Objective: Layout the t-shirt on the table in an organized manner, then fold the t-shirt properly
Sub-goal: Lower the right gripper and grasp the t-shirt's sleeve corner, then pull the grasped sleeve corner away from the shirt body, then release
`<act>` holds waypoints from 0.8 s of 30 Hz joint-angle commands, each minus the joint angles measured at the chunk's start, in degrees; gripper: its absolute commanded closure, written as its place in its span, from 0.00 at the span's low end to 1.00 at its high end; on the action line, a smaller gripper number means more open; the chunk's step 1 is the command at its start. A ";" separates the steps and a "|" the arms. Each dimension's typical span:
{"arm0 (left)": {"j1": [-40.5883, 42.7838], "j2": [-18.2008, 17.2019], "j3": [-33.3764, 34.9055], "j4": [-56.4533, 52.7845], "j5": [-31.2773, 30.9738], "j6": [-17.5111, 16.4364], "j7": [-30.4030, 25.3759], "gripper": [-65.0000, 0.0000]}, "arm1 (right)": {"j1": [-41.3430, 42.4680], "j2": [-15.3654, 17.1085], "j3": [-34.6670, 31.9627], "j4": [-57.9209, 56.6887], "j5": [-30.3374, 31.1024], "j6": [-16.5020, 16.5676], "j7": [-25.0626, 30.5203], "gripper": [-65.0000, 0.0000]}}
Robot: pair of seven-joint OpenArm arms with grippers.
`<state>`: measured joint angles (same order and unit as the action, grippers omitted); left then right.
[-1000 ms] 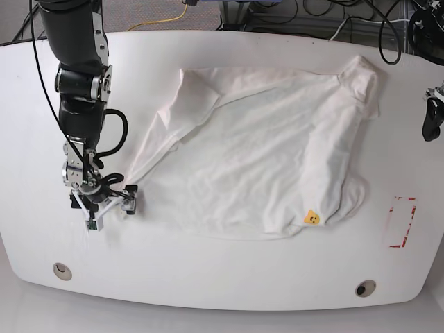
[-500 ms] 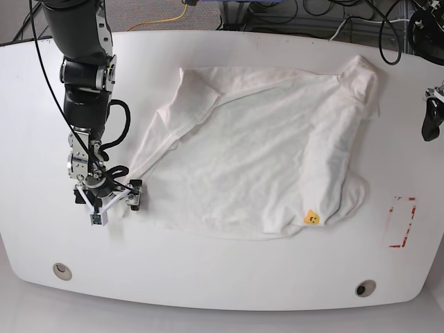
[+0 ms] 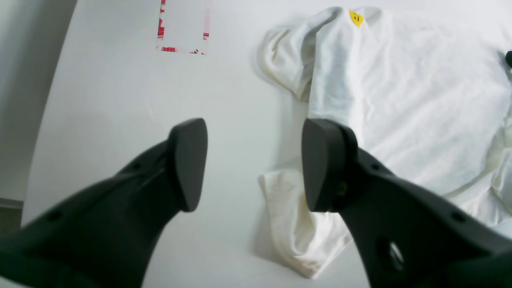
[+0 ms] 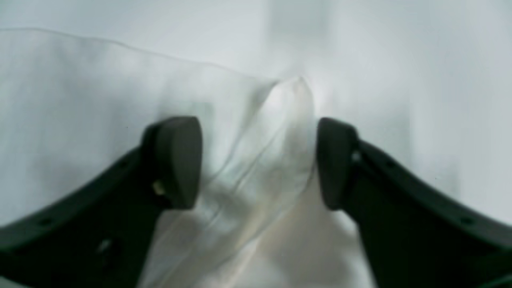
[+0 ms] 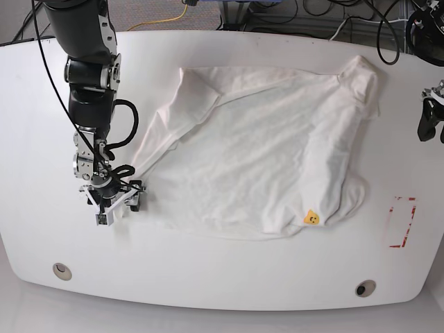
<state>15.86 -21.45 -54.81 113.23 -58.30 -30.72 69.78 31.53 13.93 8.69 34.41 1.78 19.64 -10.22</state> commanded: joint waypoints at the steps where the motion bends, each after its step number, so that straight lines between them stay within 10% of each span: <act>1: -0.25 -1.10 0.52 0.75 -0.99 -0.01 -1.43 0.46 | 1.39 0.35 0.15 0.62 0.64 0.45 0.50 0.66; 5: -0.25 -1.10 1.14 0.75 -0.99 0.08 -1.43 0.46 | 1.31 0.53 0.15 0.62 0.37 0.45 0.33 1.00; 24: -6.14 -0.13 12.12 0.66 7.45 0.17 -1.43 0.46 | -18.74 0.79 11.49 27.26 0.72 0.36 -10.57 1.00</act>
<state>10.81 -21.23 -43.09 113.08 -50.65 -30.50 69.63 14.13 14.44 19.38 57.91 3.05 20.51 -19.25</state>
